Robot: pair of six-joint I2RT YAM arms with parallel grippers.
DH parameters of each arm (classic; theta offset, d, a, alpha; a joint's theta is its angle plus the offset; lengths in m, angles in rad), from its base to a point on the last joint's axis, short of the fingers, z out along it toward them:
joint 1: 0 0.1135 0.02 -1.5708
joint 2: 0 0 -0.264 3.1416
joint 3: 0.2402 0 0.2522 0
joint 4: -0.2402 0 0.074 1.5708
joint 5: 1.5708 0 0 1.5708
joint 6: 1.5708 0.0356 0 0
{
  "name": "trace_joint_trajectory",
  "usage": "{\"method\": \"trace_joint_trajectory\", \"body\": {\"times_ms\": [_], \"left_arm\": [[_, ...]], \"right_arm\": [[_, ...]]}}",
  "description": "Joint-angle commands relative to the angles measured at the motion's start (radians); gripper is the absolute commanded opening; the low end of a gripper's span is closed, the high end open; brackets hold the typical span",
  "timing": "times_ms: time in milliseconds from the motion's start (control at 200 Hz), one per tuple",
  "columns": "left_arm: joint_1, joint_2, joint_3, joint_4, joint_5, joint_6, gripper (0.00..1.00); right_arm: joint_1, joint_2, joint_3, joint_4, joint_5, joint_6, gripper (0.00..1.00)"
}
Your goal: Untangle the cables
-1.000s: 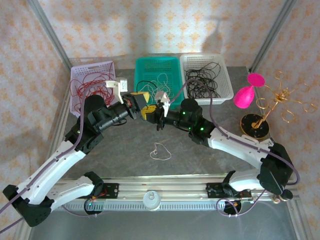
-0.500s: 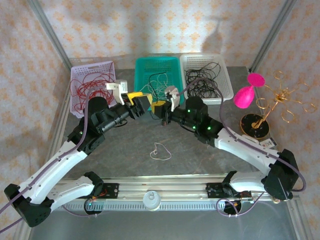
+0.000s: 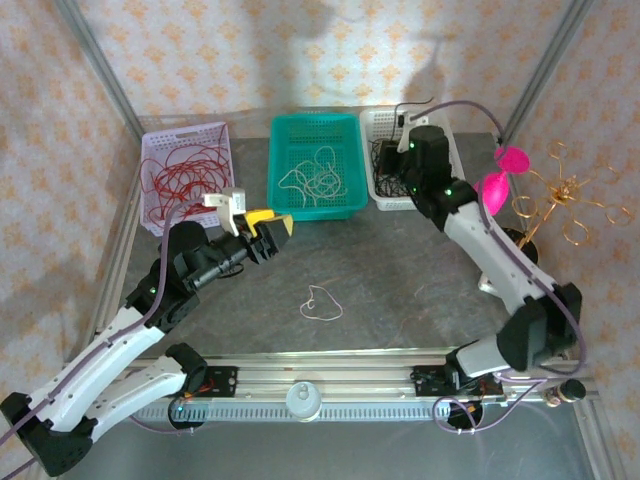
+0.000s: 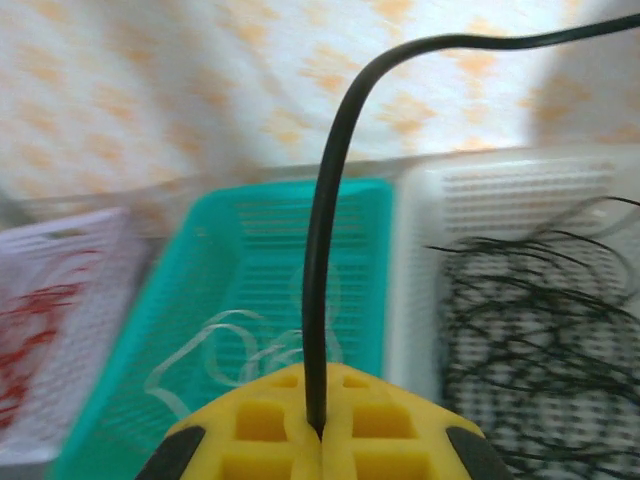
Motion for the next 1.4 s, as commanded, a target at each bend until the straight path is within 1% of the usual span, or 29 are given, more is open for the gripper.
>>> {"method": "trace_joint_trajectory", "body": {"times_ms": [0, 110, 210, 255, 380, 450, 576, 656, 706, 766, 816, 871, 1136, 1251, 1391], "left_arm": [[-0.001, -0.028, -0.016, -0.027, -0.023, -0.012, 0.65], [-0.001, -0.032, -0.015, -0.046, -0.024, -0.012, 0.65], [-0.002, -0.041, -0.026, -0.056, -0.017, -0.017, 0.65], [-0.001, -0.045, -0.032, -0.064, -0.021, -0.016, 0.65], [-0.001, -0.043, -0.044, -0.073, -0.028, -0.017, 0.65], [-0.001, -0.036, -0.046, -0.066, -0.029, -0.019, 0.65], [-0.001, -0.013, -0.042, -0.042, -0.017, -0.023, 0.65], [-0.001, 0.008, -0.027, -0.051, -0.001, -0.017, 0.65], [-0.002, 0.010, -0.027, -0.055, 0.001, -0.017, 0.65], [-0.001, 0.005, -0.036, -0.051, -0.006, -0.021, 0.65], [-0.001, -0.002, -0.047, -0.048, -0.013, -0.027, 0.65], [-0.001, -0.007, -0.052, -0.046, -0.018, -0.033, 0.66], [-0.002, -0.009, -0.063, -0.066, -0.020, -0.036, 0.67], [-0.002, -0.015, -0.115, -0.068, -0.055, -0.031, 0.68], [-0.001, 0.012, -0.171, -0.081, -0.075, -0.037, 0.66]], "right_arm": [[-0.072, 0.158, 0.118, -0.079, 0.027, -0.070, 0.00], [-0.132, 0.334, 0.279, -0.130, -0.026, -0.086, 0.00], [-0.166, 0.477, 0.393, -0.155, -0.077, -0.091, 0.00], [-0.174, 0.537, 0.440, -0.166, -0.109, -0.092, 0.00], [-0.176, 0.671, 0.563, -0.233, -0.147, -0.085, 0.00], [-0.175, 0.701, 0.559, -0.228, -0.166, -0.064, 0.00], [-0.172, 0.704, 0.459, -0.143, -0.175, -0.036, 0.00], [-0.171, 0.725, 0.427, -0.118, -0.149, -0.034, 0.00], [-0.169, 0.747, 0.430, -0.125, -0.132, -0.037, 0.05], [-0.167, 0.766, 0.443, -0.146, -0.120, -0.037, 0.17], [-0.166, 0.767, 0.449, -0.156, -0.120, -0.038, 0.26], [-0.163, 0.753, 0.447, -0.152, -0.116, -0.038, 0.32], [-0.121, 0.612, 0.476, -0.158, -0.057, -0.050, 0.51], [-0.091, 0.532, 0.468, -0.165, -0.041, -0.048, 0.54], [-0.048, 0.394, 0.359, -0.159, 0.007, -0.054, 0.55]]}}
